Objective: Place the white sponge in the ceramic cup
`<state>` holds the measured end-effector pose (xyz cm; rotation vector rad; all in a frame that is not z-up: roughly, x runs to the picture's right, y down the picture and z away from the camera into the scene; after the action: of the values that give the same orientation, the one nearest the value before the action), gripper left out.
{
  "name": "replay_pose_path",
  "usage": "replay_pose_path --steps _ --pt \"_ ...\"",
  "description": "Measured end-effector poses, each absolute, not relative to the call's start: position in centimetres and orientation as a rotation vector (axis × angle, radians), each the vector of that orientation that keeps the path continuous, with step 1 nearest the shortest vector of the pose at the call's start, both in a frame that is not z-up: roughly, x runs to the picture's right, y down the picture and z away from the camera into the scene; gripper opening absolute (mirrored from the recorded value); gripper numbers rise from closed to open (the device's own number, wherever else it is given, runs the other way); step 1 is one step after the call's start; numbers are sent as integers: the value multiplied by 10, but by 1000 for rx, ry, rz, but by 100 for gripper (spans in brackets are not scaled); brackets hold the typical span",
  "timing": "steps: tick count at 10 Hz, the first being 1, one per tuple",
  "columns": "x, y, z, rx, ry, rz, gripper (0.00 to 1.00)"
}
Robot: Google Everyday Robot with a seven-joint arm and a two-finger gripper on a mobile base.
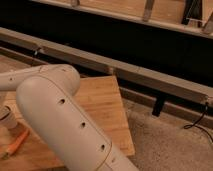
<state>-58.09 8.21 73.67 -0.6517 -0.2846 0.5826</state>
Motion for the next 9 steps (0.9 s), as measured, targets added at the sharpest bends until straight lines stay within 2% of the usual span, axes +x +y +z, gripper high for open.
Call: replay_pose_path --steps 5,9 --pt "-579 83 742 -660 -281 591 80" --pt "-560 59 730 -662 -270 637 80"
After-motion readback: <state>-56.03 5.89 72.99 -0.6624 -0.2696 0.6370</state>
